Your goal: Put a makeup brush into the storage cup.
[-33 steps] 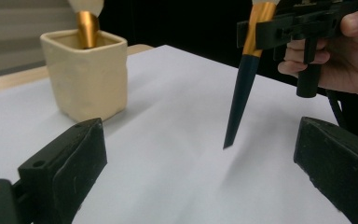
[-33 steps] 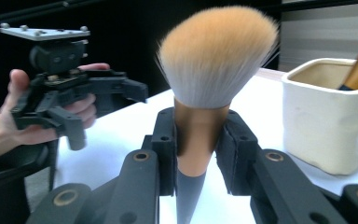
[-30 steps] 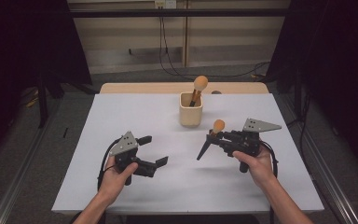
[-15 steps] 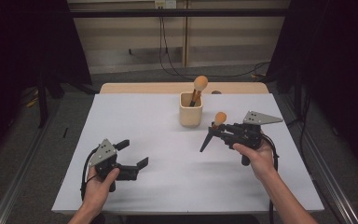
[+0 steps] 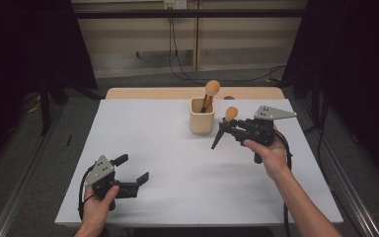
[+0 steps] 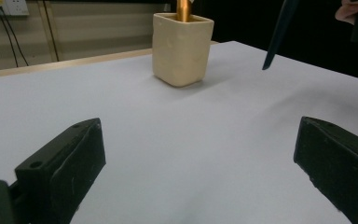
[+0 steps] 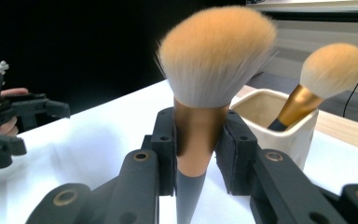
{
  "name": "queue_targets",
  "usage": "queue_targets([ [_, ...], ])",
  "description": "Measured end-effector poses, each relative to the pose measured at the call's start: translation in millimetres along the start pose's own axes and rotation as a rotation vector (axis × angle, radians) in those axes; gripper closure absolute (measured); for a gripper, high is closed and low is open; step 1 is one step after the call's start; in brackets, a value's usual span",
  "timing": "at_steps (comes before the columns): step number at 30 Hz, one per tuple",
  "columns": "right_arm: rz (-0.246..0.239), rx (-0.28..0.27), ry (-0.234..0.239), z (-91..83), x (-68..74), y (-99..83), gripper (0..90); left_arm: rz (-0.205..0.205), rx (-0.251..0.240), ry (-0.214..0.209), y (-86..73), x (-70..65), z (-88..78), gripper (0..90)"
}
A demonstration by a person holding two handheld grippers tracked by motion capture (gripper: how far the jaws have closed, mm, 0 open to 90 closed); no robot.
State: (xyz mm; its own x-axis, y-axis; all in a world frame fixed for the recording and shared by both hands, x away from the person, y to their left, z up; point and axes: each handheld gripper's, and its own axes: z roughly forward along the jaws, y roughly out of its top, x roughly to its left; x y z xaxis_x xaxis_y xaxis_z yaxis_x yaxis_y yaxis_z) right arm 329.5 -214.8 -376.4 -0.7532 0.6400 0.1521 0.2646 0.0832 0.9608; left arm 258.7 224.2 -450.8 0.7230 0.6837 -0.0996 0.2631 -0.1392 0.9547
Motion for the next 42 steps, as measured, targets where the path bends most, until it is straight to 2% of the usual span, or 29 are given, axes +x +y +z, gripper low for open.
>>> queue_targets([
  [2, -0.003, -0.002, -0.005, 3.2, -2.6, 4.6, 70.9, 0.010, -0.004, 0.007, -0.4, 1.2, -2.4, 2.0],
  [5, 0.011, -0.005, -0.006, 7.9, -6.6, 10.9, 70.9, 0.009, -0.012, 0.043, -2.1, 0.4, -6.3, 2.0],
  [6, 0.011, -0.008, -0.010, 9.2, -7.7, 12.8, 70.9, 0.004, -0.015, 0.030, -2.8, 0.2, -7.8, 2.1],
  [15, 0.000, -0.021, -0.017, 18.5, -15.4, 28.4, 70.9, 0.002, -0.049, 0.025, -4.5, 0.5, -15.4, 1.9],
  [18, -0.007, -0.033, -0.026, 21.6, -17.7, 35.4, 70.9, 0.014, -0.037, 0.038, -4.9, 0.1, -17.3, 1.9],
  [24, -0.018, -0.036, -0.046, 28.5, -25.0, 48.4, 70.9, 0.005, -0.040, 0.043, -7.0, 1.4, -21.1, 1.9],
  [32, -0.027, -0.051, -0.071, 32.8, -31.8, 63.9, 70.9, 0.015, -0.033, 0.052, -8.5, 1.8, -24.9, 2.5],
  [37, -0.016, -0.091, -0.069, 31.8, -33.1, 76.6, 70.9, 0.012, -0.039, 0.062, -8.7, 3.3, -28.0, 2.5],
  [42, -0.013, -0.087, -0.089, 39.4, -37.8, 82.1, 70.9, 0.013, -0.032, 0.060, -9.3, 5.1, -27.5, 2.5],
])
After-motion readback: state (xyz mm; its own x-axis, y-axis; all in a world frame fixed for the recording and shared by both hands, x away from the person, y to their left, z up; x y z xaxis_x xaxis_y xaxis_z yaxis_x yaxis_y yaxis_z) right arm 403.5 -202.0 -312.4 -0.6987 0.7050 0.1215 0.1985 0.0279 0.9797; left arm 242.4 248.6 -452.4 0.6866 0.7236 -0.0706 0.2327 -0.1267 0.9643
